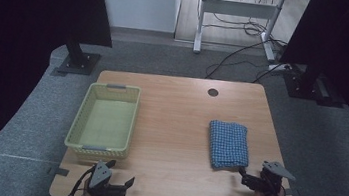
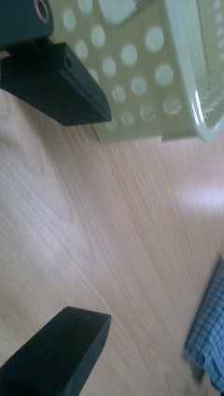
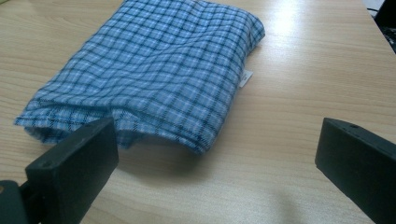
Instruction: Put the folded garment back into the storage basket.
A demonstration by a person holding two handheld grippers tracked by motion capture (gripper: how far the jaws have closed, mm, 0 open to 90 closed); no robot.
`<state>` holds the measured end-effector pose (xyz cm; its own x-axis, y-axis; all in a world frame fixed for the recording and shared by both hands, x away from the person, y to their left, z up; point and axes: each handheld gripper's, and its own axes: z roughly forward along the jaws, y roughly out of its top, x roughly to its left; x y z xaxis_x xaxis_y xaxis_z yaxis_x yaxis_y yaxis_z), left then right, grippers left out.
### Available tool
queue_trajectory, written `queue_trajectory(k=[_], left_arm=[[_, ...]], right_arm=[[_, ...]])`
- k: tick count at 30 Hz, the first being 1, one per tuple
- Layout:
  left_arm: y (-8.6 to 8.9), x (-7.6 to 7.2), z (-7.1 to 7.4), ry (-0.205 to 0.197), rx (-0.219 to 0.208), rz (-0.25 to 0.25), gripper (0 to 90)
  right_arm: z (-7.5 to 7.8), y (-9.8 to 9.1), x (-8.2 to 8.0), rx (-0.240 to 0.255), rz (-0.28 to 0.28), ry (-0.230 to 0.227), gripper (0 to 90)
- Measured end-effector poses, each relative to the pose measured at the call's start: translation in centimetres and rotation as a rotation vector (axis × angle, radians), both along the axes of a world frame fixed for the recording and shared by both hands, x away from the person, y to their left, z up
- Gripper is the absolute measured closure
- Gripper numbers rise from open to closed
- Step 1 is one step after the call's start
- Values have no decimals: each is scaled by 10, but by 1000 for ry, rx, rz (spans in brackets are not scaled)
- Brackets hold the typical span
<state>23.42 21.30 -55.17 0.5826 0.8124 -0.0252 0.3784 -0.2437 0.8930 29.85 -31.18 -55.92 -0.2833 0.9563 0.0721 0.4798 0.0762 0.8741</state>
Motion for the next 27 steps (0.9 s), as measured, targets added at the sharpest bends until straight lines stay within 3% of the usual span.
queue_trajectory(k=[4, 9, 13, 24, 27], left_arm=[[-2, 0, 2, 24, -43, -31, 53], [-4, -2, 6, 40, -28, -57, 54], [-3, -2, 11, 56, -48, -73, 54], [-9, -2, 31, 12, -60, -98, 57], [-11, 1, 40, 7, -94, -116, 58]], right_arm=[[0, 0, 0, 2, 1, 1, 0], [0, 0, 0, 4, -1, 1, 0], [0, 0, 0, 0, 0, 1, 0], [0, 0, 0, -1, -2, 2, 0], [0, 0, 0, 1, -1, 3, 0]])
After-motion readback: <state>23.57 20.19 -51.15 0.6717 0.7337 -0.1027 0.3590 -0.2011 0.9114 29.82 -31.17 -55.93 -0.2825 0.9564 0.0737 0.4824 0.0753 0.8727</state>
